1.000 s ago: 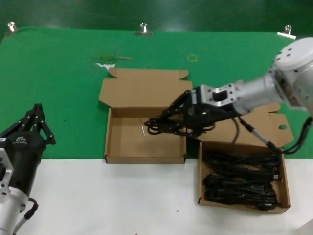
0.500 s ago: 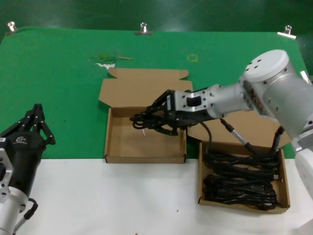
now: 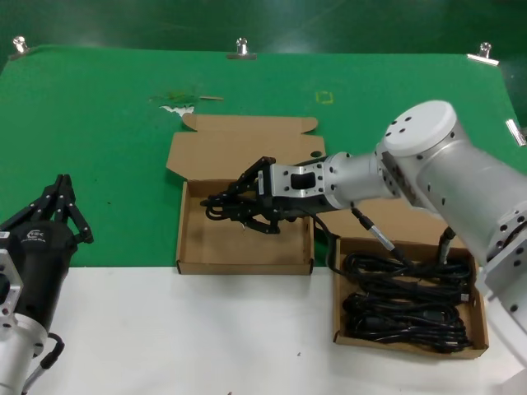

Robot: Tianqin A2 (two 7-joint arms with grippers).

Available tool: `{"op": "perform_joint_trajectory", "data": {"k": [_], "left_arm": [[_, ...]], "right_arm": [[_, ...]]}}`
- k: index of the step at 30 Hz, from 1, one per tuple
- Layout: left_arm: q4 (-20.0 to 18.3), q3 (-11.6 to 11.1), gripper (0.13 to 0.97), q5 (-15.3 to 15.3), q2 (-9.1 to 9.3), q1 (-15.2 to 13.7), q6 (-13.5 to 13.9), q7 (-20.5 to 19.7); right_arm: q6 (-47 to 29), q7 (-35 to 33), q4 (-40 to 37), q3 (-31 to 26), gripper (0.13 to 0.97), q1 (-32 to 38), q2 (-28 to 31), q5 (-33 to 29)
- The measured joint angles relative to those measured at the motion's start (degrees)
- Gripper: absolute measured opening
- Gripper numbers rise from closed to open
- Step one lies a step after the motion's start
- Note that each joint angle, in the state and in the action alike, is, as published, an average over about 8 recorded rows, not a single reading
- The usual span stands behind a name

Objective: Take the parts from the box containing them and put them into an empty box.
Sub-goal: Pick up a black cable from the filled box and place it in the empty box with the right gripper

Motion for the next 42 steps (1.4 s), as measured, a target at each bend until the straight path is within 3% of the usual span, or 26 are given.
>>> {"op": "perform_joint_trajectory", "data": {"k": [7, 12, 42], "left_arm": [[0.0, 0.0, 0.151, 0.0, 0.0, 0.0, 0.0, 0.0], [0.0, 0.0, 0.151, 0.0, 0.0, 0.0, 0.0, 0.0], [0.0, 0.0, 0.151, 0.0, 0.0, 0.0, 0.0, 0.0]], "right_arm": [[4.6, 0.1, 2.2, -12.9, 0.249, -1.6, -0.1, 12.5], [7.5, -1.1, 3.5, -17.2, 0.249, -2.8, -0.1, 17.2], [13.1, -3.9, 6.1, -18.9, 0.249, -6.7, -0.1, 19.5]]}}
